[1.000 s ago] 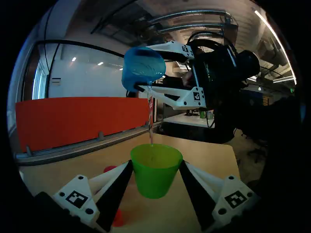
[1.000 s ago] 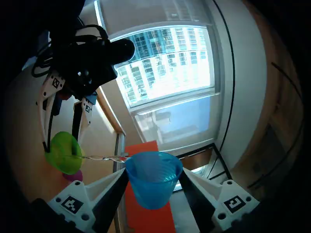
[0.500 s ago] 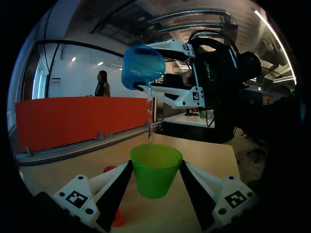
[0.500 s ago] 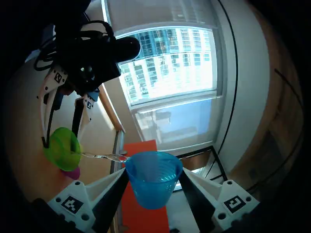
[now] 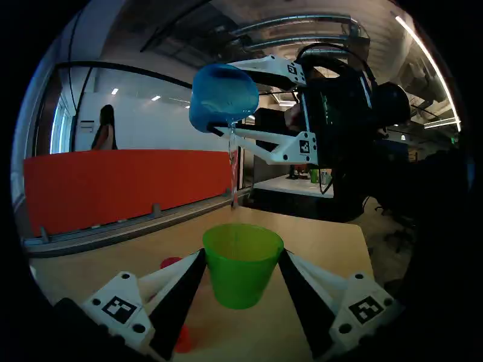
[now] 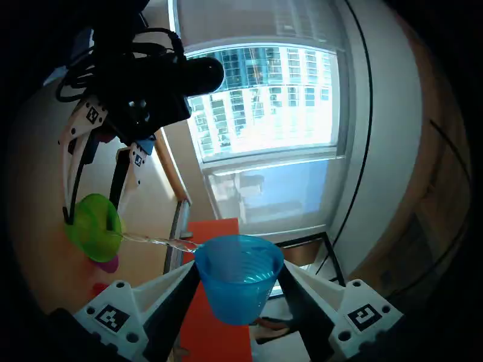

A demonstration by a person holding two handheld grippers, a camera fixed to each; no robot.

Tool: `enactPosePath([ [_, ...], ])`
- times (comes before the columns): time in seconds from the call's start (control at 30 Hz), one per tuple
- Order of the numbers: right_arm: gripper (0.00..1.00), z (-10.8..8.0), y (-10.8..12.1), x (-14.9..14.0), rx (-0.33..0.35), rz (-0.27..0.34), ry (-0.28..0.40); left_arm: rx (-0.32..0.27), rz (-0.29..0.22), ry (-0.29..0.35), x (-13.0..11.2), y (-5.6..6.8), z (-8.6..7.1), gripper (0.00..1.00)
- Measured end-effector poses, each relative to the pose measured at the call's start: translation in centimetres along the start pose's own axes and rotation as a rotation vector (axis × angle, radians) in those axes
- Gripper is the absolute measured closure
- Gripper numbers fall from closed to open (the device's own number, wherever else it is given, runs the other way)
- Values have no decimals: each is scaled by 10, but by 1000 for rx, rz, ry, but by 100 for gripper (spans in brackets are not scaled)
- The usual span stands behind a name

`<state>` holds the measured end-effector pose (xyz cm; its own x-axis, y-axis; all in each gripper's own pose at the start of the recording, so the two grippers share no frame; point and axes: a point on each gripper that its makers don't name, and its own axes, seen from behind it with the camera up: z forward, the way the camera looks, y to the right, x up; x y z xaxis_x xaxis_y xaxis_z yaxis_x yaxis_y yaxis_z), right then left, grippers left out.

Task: Pour water

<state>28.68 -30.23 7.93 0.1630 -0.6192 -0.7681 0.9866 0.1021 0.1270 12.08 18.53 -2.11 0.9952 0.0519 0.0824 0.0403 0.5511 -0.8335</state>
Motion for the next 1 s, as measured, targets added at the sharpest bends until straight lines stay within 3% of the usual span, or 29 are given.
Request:
enactPosePath([
  [1.0, 11, 6, 10, 1, -15, -130, -14, 6, -1, 7, 4, -1, 3, 14],
])
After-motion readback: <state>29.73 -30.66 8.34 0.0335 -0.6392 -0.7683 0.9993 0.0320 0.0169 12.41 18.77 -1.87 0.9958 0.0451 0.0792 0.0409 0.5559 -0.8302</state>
